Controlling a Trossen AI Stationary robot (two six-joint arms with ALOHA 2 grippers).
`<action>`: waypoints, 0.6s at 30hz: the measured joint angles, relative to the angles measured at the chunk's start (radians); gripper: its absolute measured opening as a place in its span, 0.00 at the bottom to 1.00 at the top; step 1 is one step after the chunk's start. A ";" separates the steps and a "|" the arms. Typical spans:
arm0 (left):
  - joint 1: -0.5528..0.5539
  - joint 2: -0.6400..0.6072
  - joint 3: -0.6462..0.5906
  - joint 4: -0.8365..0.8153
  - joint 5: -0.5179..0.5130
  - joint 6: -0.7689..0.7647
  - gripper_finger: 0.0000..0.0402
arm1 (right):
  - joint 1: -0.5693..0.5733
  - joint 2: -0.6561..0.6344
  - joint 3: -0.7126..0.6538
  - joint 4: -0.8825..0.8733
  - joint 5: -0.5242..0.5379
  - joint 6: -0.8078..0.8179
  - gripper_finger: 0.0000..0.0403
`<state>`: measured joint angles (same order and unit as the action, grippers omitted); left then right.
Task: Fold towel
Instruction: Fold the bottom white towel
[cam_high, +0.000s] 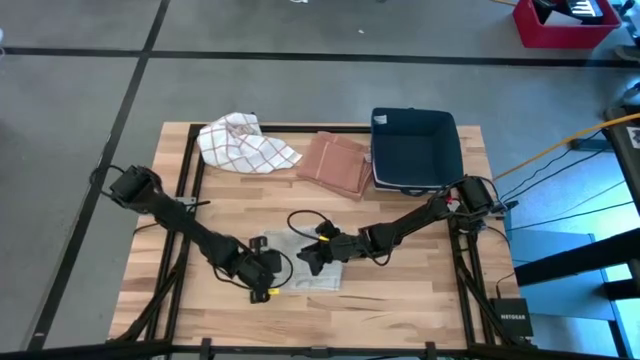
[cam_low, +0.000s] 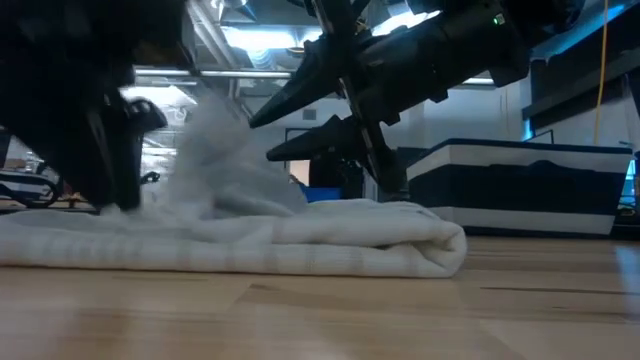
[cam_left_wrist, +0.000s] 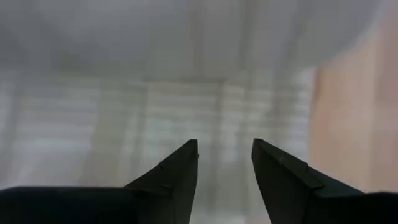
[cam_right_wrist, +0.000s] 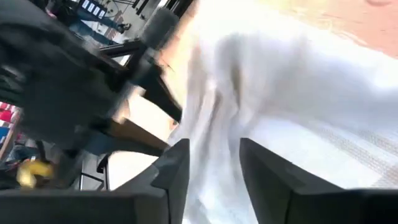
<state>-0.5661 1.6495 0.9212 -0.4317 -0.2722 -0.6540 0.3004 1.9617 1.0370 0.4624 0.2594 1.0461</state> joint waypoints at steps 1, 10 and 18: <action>-0.003 -0.019 0.008 -0.038 0.002 -0.020 0.36 | 0.000 0.000 0.000 0.002 0.000 0.000 0.37; -0.022 -0.215 0.050 -0.228 0.000 -0.153 0.36 | 0.000 -0.019 -0.001 0.003 -0.095 -0.132 0.39; -0.046 -0.194 0.001 0.142 -0.331 0.074 0.36 | 0.053 -0.063 -0.001 -0.026 -0.133 -0.441 0.39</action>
<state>-0.6123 1.4557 0.9224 -0.2900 -0.6029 -0.5797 0.3536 1.8988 1.0363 0.4359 0.1267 0.6052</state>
